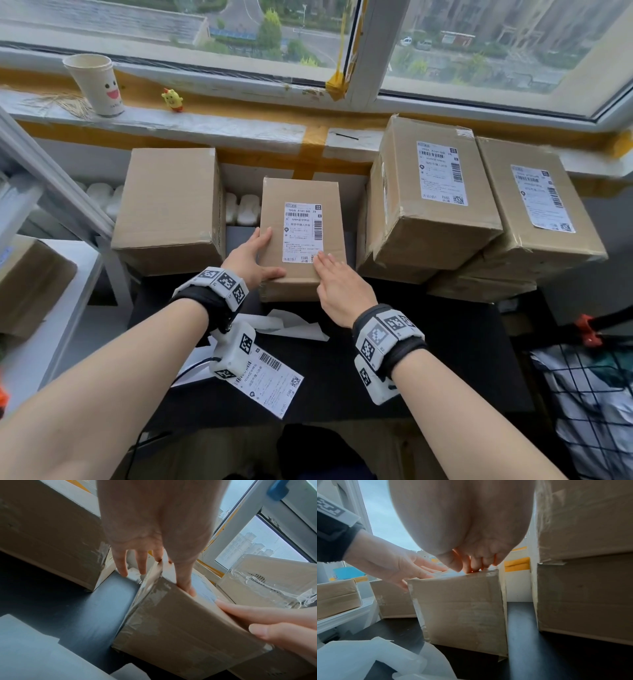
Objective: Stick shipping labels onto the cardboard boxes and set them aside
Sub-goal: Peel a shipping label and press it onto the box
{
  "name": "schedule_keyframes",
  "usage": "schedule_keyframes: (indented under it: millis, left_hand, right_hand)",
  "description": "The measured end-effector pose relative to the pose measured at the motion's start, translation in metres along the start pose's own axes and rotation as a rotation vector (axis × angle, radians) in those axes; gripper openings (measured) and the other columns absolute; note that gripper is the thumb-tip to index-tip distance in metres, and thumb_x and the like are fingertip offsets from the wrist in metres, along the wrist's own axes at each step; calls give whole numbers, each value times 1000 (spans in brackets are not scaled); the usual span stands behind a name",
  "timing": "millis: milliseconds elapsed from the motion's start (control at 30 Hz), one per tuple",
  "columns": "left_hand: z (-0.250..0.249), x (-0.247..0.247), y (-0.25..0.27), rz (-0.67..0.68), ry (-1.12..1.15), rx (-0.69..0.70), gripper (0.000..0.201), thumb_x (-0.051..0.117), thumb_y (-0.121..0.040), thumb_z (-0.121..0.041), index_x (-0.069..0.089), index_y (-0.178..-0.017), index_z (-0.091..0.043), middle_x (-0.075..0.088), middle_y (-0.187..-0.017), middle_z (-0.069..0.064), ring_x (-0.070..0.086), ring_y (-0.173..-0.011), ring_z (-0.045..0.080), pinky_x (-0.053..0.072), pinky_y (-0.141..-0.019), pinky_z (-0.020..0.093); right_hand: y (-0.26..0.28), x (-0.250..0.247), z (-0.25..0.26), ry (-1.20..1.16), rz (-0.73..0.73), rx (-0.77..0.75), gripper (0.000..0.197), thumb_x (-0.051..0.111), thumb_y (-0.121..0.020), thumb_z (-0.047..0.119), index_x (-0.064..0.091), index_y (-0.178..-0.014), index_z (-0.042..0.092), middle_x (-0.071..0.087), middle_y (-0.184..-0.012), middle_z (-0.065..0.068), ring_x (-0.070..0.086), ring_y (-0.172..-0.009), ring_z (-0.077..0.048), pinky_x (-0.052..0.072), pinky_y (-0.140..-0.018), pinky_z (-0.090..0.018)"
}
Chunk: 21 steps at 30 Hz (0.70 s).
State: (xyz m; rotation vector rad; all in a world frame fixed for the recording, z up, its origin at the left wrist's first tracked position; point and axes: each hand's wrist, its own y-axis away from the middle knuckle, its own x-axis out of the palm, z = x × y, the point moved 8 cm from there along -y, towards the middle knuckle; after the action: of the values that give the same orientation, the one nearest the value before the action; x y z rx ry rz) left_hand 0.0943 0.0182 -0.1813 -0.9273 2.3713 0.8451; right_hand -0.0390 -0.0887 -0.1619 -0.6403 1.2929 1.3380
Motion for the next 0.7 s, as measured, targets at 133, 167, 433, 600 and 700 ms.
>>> schedule_keyframes:
  millis: [133, 167, 433, 600, 700]
  left_hand:
    - [0, -4, -2, -6, -38, -11, 94, 80, -70, -27, 25, -146, -32, 14, -157, -9, 28, -141, 14, 22, -116, 29]
    - [0, -4, -2, -4, -47, -11, 94, 80, -71, -28, 25, -146, -32, 14, -157, -9, 28, -141, 14, 23, -116, 29]
    - [0, -1, -1, -6, -22, 24, 93, 79, -72, -27, 24, -147, -30, 13, -157, -7, 24, -142, 12, 20, -114, 25]
    - [1, 1, -1, -5, 1, 33, 94, 79, -72, -26, 23, -147, -30, 12, -158, -6, 22, -143, 12, 20, -116, 26]
    - [1, 1, -1, 0, 8, 35, 93, 79, -73, -26, 22, -147, -31, 11, -158, -5, 22, -143, 12, 20, -116, 24]
  right_hand:
    - [-9, -2, 1, -4, -2, 17, 54, 23, -99, 20, 12, -149, 6, 10, -159, -8, 10, -147, -17, 8, -120, -31]
    - [-14, -4, 2, 1, 0, 19, 54, 23, -99, 20, 12, -149, 5, 11, -159, -9, 10, -147, -18, 8, -120, -32]
    - [-69, -33, -12, -37, 96, 82, 57, 24, -98, 19, 4, -149, 5, 2, -159, -10, 6, -147, -22, 6, -121, -33]
    - [-95, -44, -19, -57, 130, 149, 62, 29, -97, 20, 0, -149, 4, -5, -159, -11, 2, -147, -23, 4, -120, -33]
    - [-107, -44, -3, -58, 154, 121, 62, 30, -98, 21, -2, -149, 5, -6, -159, -10, 0, -147, -22, 3, -120, -32]
